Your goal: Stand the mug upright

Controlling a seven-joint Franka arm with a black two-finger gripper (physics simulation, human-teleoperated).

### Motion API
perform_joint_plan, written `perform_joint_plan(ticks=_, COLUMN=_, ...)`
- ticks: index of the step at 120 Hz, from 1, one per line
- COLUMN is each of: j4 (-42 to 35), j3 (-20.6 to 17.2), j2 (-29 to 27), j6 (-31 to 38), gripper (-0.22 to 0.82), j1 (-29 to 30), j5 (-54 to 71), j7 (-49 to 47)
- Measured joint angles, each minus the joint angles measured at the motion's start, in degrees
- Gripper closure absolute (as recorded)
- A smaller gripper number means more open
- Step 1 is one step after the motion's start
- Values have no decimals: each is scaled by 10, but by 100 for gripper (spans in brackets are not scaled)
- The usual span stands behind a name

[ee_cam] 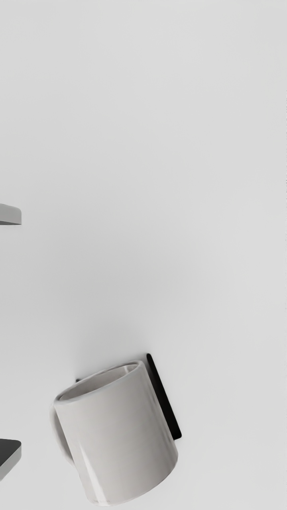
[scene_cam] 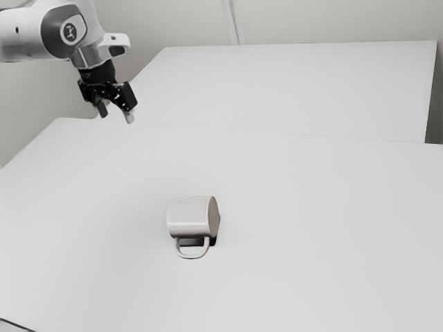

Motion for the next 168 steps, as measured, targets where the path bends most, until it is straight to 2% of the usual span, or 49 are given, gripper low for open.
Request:
perform_joint_plan(ticks=12, j4=-14, j3=1, j2=-7, j6=12, gripper=2, j1=10, j5=-1, j7=3)
perform_joint_plan(ticks=27, j4=-78, j3=3, j2=-51, j6=22, gripper=2, j1=12, j5=-24, j7=5)
perform_joint_plan(ticks=51, j4=-173, j3=38, j2=-84, j6=42, gripper=2, j1=-23, j5=-142, j7=-8)
perform_joint_plan(ticks=56, j4=-196, j3=57, j2=-91, j6=42, gripper=2, j1=-32, j5=-180, j7=-11)
perform_joint_plan(ticks=62, j4=-212, j3=105, j2=-92, j6=40, gripper=2, j1=-62, j5=-225, j7=-13)
perform_joint_plan(ticks=67, j4=-225, j3=130, j2=-92, j6=38, gripper=2, j1=-75, j5=-263, j7=-13)
perform_joint_plan(ticks=84, j4=-253, j3=157, j2=-67, j6=32, gripper=2, j1=-78, j5=-374, j7=2)
perform_joint_plan(ticks=103, j4=-271, j3=149, j2=0, j6=27, gripper=2, j1=-34, j5=-470, j7=42)
perform_joint_plan(ticks=119, j4=-275, j3=104, j2=42, j6=19, gripper=2, j1=26, j5=-512, j7=83)
perform_joint_plan(ticks=168, j4=-276, j3=87, j2=112, j6=7, gripper=2, j1=32, j5=-563, j7=182)
